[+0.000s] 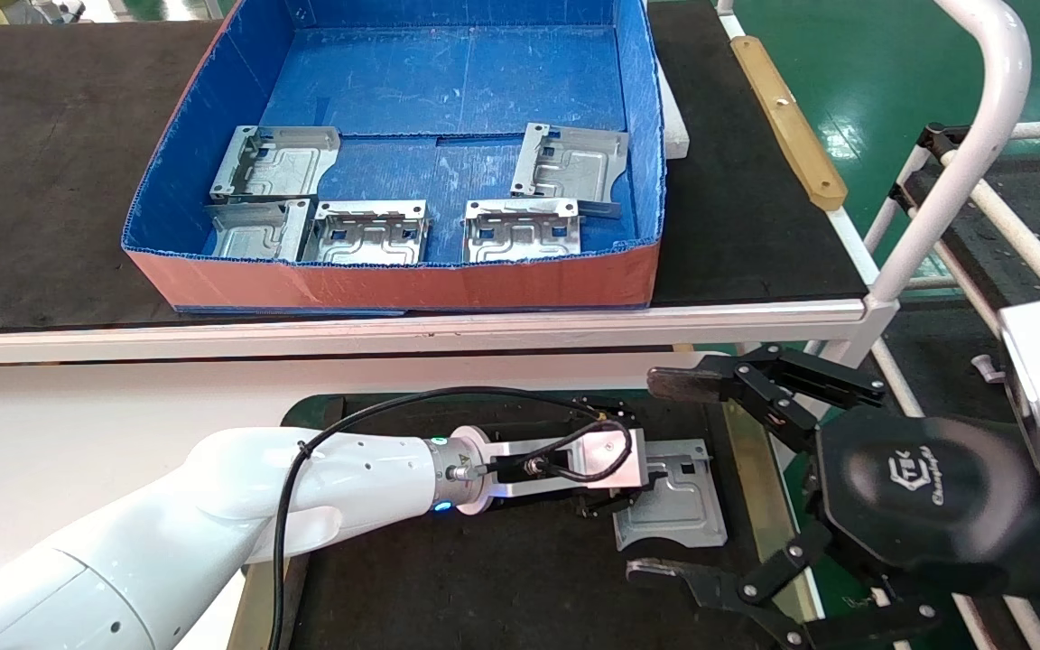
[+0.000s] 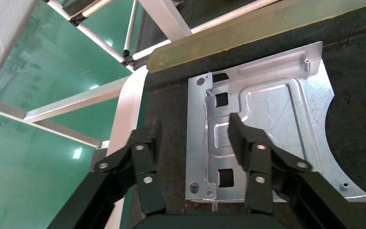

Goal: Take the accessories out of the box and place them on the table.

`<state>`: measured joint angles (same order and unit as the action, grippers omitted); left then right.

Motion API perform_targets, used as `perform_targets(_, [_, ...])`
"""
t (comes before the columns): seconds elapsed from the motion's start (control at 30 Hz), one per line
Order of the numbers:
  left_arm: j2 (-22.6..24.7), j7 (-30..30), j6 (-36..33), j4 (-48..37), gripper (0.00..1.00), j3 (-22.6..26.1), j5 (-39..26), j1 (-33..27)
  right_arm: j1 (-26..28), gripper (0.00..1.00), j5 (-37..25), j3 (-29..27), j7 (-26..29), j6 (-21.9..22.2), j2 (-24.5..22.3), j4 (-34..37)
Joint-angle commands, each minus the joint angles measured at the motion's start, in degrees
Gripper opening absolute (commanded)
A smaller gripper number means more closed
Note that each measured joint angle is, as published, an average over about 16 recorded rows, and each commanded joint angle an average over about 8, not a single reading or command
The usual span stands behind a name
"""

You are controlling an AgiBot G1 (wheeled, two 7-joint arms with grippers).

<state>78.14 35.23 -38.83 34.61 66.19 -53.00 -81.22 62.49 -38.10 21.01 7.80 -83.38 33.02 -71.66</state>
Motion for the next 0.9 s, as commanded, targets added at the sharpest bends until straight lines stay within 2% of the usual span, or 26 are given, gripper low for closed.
perform_targets(0.03, [0.1,0.1,0.1,-0.1,1.0,0.1,-0.1,-0.1,0.0,1.0,0.0,0.0,0.0,0.0,0.0,0.0])
perform_targets(0.2, [-2.1,-2.2,-2.3,1.9,1.0,-2.5,0.5,1.0,0.0,1.0,0.0,0.0,0.0,0.0,0.0,0.0])
perform_targets(0.8, [-15.1,-16.1,-16.5,13.7,1.0,-17.6,3.9,6.9,0.0,1.0,0.0,0.0,0.0,0.0,0.0,0.0])
perform_targets(0.9, [-16.2,-17.3,-17.7,14.6,1.0,-18.9,4.2,7.4,0.0,1.0,0.0,0.0,0.0,0.0,0.0,0.0])
